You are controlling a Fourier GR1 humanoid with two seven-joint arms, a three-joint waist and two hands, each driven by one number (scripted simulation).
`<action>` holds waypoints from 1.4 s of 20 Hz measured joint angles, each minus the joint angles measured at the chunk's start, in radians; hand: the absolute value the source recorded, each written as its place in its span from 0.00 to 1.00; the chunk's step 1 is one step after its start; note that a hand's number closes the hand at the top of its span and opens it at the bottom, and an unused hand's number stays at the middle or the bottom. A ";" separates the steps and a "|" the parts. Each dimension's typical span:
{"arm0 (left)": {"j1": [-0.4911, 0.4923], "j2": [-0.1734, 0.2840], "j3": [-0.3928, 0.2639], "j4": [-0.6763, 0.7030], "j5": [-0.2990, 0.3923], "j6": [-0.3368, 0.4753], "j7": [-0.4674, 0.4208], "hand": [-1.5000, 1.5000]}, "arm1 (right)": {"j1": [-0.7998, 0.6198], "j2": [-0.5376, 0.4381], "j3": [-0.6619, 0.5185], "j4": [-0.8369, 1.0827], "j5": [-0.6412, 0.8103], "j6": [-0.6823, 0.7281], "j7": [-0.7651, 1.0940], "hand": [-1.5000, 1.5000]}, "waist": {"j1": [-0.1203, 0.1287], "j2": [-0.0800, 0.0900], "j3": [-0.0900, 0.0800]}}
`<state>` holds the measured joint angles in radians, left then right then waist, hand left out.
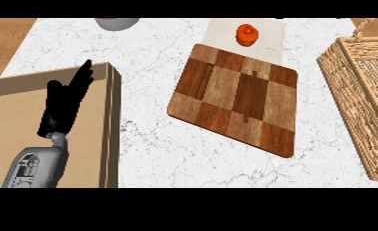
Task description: Pick the pear from the cutting board and place it in the basket
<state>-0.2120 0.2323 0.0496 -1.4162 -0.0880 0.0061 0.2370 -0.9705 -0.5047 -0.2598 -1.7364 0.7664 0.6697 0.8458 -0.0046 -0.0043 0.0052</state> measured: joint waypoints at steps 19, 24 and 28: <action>-0.013 0.000 0.007 0.008 -0.008 -0.016 0.003 0.50 | 0.308 -0.314 -0.192 0.348 -0.024 -0.111 -0.503 1.00 | 0.006 0.002 0.000; -0.014 -0.003 0.003 0.006 -0.017 -0.012 0.012 0.50 | 0.365 -0.308 -0.184 0.430 -0.009 -0.180 -0.588 1.00 | 0.009 0.002 0.000; -0.005 -0.005 -0.001 -0.008 -0.018 -0.016 0.016 0.50 | 0.377 -0.266 -0.211 0.521 -0.034 -0.220 -0.605 0.00 | 0.011 0.003 0.000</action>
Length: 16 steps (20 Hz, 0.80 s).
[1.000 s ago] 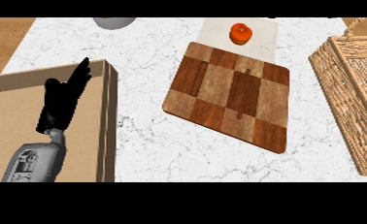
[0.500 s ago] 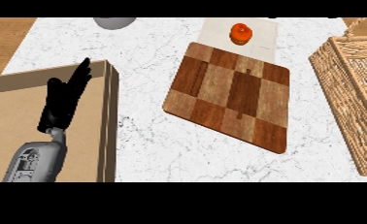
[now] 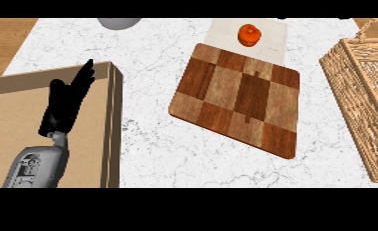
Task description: Pick the pear from the cutting board and place it in the basket
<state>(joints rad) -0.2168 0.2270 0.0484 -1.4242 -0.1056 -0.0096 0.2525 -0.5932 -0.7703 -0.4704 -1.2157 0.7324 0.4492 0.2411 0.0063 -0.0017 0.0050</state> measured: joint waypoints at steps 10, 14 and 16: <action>-0.002 0.001 0.015 0.004 0.006 -0.012 -0.005 0.50 | 0.009 0.064 -0.092 0.127 -0.091 -0.150 -0.086 0.00 | -0.002 0.001 0.000; -0.006 0.000 0.006 0.012 -0.007 0.002 -0.009 0.50 | 0.008 0.073 -0.151 0.126 -0.131 -0.234 -0.116 0.00 | -0.005 -0.001 0.000; -0.008 0.000 0.006 0.012 -0.004 0.000 -0.002 0.50 | 0.008 0.073 -0.181 0.126 -0.141 -0.288 -0.124 0.00 | -0.005 -0.001 0.000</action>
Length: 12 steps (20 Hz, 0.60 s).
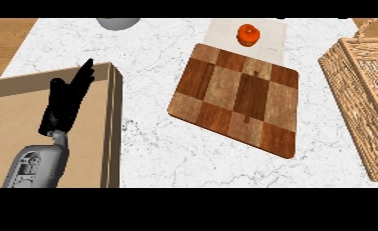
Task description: Pick the pear from the cutting board and place it in the basket
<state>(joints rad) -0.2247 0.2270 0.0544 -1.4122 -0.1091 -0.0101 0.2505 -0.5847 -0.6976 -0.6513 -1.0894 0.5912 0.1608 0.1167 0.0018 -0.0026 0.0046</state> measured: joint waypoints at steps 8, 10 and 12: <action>0.009 0.002 0.005 -0.007 0.004 0.004 -0.002 0.50 | 0.064 -0.116 -0.201 0.060 -0.113 -0.030 0.012 0.00 | -0.008 -0.001 0.000; 0.024 -0.002 0.005 -0.019 0.008 0.003 -0.004 0.50 | 0.092 -0.175 -0.255 0.110 -0.146 0.003 0.002 0.00 | -0.009 -0.002 0.000; 0.015 0.001 0.006 -0.009 0.003 0.005 -0.005 0.50 | 0.135 -0.223 -0.300 0.155 -0.174 0.031 -0.028 0.00 | -0.011 -0.002 0.000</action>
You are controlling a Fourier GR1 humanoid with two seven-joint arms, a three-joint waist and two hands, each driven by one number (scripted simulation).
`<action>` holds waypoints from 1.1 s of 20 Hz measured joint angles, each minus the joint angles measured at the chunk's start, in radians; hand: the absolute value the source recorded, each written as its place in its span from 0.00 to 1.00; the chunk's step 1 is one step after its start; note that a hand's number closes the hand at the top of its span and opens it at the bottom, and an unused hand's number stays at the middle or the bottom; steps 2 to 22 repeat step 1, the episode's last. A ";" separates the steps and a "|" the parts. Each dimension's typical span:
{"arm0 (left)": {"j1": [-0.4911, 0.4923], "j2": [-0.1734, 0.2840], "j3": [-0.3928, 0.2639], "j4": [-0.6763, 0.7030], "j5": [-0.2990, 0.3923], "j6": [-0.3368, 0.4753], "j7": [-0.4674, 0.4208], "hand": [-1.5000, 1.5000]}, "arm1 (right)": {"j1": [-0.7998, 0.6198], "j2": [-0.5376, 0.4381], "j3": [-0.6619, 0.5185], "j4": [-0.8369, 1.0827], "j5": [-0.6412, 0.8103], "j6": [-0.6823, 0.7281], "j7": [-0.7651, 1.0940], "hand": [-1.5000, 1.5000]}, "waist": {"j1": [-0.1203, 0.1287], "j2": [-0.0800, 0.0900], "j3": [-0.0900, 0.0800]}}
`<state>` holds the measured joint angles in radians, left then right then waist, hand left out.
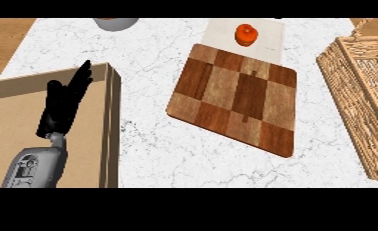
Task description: Pick the pear from the cutting board and place it in the basket
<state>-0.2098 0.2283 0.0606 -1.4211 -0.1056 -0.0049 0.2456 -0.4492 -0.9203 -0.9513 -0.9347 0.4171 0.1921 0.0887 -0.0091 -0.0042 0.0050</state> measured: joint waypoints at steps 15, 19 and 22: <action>0.007 -0.001 0.002 -0.004 0.003 -0.001 -0.005 0.50 | 0.030 -0.021 -0.027 0.016 -0.017 0.021 -0.020 0.00 | -0.002 -0.001 0.000; 0.007 -0.001 0.002 -0.004 0.003 -0.001 -0.005 0.50 | 0.030 -0.021 -0.027 0.016 -0.017 0.021 -0.020 0.00 | -0.002 -0.001 0.000; 0.007 -0.001 0.002 -0.004 0.003 -0.001 -0.005 0.50 | 0.030 -0.021 -0.027 0.016 -0.017 0.021 -0.020 0.00 | -0.002 -0.001 0.000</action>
